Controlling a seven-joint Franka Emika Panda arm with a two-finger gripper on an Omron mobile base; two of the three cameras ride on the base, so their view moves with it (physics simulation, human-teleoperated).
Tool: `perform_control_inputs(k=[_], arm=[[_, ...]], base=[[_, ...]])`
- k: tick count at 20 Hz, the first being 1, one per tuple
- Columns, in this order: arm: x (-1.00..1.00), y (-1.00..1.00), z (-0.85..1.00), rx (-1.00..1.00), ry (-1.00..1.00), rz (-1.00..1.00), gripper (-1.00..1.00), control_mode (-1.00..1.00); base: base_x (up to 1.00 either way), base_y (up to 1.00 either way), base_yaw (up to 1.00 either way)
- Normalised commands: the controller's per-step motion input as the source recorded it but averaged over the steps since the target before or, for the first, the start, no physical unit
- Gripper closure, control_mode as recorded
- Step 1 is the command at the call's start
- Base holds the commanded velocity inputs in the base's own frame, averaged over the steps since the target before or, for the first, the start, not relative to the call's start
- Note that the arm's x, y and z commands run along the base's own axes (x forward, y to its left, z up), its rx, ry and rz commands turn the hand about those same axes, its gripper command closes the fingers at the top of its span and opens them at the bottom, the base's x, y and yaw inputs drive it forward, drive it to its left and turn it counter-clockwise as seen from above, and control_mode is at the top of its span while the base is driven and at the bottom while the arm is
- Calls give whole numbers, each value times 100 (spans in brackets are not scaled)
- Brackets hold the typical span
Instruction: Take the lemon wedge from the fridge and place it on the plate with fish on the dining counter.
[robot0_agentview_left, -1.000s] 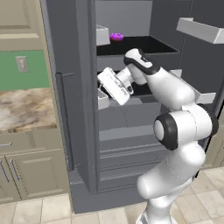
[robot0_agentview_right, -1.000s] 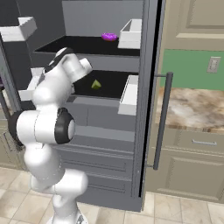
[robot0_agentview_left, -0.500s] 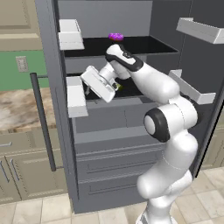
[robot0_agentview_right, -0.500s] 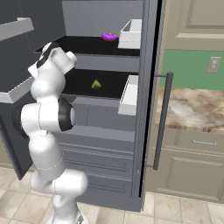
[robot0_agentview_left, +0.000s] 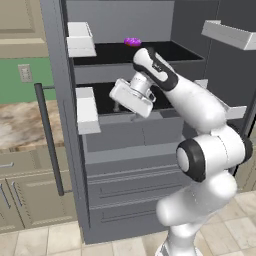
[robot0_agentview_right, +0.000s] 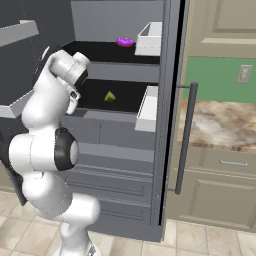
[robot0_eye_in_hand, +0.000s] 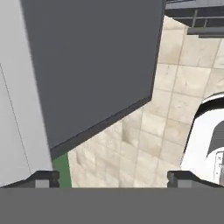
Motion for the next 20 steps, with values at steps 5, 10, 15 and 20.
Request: perform_control_inputs(k=[5,10,15,20], arm=[[-100,-100,-2,-34,-35,13,-100,-100],[-98,-73,3,-38,-58,22,-100,-100],[-80,-28,0,-21,-62,8,-100,-100],[-49,-6,9,-3,-44,0,-100,-100]], base=[[0,0,0],[0,0,0],[0,0,0],[0,0,0]])
